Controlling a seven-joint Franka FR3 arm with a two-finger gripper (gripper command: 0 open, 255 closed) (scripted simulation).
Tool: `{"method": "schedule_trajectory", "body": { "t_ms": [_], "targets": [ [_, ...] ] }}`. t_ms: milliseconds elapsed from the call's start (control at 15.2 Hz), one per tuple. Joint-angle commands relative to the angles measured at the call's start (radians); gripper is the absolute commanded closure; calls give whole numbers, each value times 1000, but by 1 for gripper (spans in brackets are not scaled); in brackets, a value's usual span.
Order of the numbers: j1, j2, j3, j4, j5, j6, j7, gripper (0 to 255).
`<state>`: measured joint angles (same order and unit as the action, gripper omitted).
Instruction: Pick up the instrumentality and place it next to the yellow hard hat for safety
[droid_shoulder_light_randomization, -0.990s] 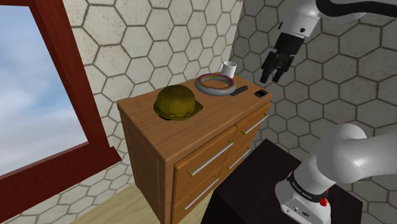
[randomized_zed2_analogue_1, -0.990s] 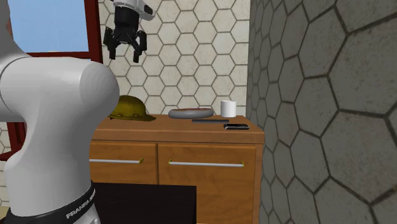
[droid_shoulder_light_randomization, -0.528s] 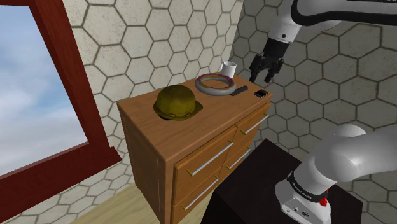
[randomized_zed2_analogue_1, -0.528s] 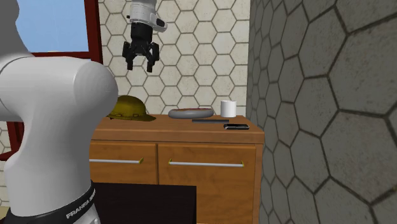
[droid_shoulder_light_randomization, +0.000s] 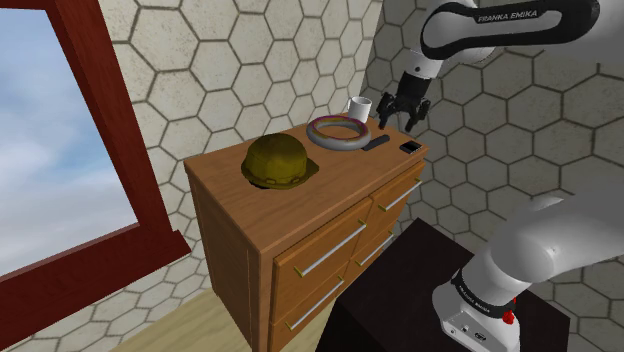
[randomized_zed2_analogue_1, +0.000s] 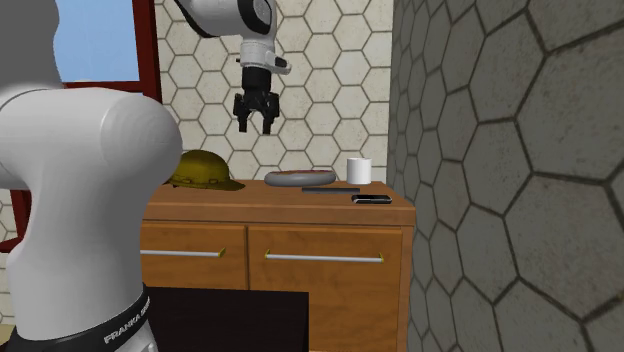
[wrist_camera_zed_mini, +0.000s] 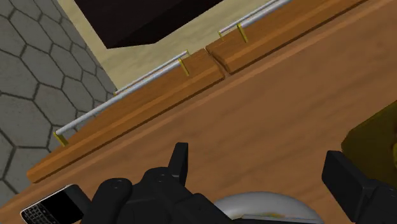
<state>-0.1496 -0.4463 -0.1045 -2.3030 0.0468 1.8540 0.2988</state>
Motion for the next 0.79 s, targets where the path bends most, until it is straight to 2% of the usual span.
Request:
{"method": "schedule_trajectory", "body": {
  "t_ms": [0, 726],
  "targets": [
    [-23, 63, -12, 28, -10, 34, 32, 0],
    [-130, 361, -92, 170, -45, 183, 203, 0]
  ]
}}
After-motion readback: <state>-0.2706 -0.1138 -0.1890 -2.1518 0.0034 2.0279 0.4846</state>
